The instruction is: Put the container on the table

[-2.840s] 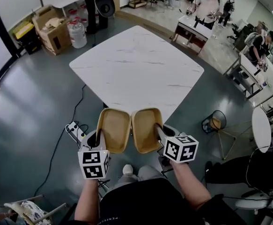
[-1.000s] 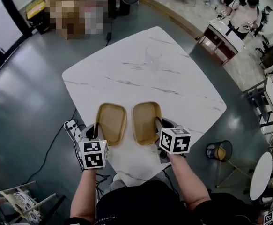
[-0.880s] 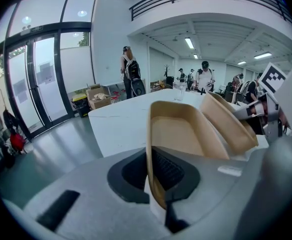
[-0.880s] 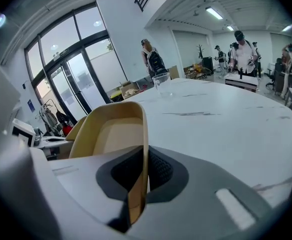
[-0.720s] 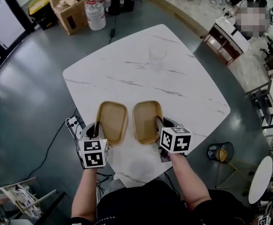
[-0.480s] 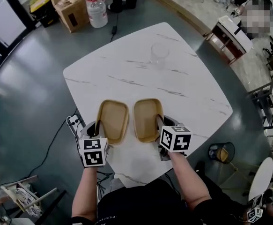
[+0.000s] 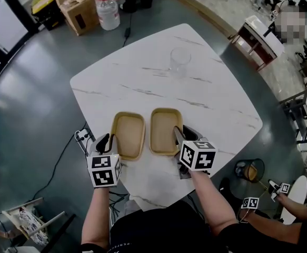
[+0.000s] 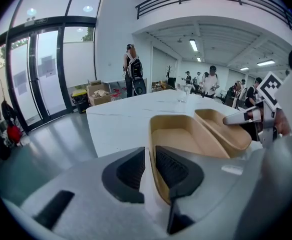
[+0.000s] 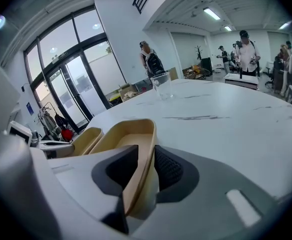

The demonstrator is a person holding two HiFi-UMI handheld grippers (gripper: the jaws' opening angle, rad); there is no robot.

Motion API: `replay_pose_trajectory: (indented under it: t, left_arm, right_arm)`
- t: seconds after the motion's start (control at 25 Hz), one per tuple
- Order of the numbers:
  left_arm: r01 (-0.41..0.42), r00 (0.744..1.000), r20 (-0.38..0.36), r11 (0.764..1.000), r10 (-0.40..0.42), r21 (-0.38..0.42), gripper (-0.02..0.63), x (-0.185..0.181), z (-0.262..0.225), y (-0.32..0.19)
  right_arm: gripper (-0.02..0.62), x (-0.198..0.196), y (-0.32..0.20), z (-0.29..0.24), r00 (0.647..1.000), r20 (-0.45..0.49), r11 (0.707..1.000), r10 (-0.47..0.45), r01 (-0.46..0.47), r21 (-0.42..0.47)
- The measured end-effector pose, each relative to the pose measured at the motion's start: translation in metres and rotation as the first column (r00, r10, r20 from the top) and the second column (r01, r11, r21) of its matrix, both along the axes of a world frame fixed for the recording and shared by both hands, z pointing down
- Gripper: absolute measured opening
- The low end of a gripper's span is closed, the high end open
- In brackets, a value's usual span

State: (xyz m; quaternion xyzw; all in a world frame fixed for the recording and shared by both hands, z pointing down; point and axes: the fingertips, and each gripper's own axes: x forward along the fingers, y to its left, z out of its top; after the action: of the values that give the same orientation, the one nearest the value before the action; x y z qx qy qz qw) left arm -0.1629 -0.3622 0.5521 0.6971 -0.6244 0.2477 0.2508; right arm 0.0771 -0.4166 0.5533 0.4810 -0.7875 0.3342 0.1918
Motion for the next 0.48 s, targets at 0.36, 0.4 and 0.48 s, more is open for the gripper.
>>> replay_pose_trajectory:
  t: [0.36,0.4,0.48]
  left_arm:
    - [-0.021,1.0,0.011,0.999,0.02,0.032,0.071,-0.003,-0.01,0.006]
    - [-0.02,1.0,0.008,0.999,0.02,0.038,0.071,-0.003,-0.012,0.008]
    - [-0.022,1.0,0.005,0.998,0.021,0.052,0.072,-0.003,-0.016,0.011]
  right_arm:
    - [0.091,0.008,0.006,-0.016,0.999,-0.016,0.997,0.05,-0.05,0.055]
    - [0.092,0.01,0.008,-0.018,0.998,-0.018,0.996,0.057,-0.056,0.063]
    - [0.094,0.014,0.014,-0.024,0.997,-0.021,0.994,0.073,-0.071,0.079]
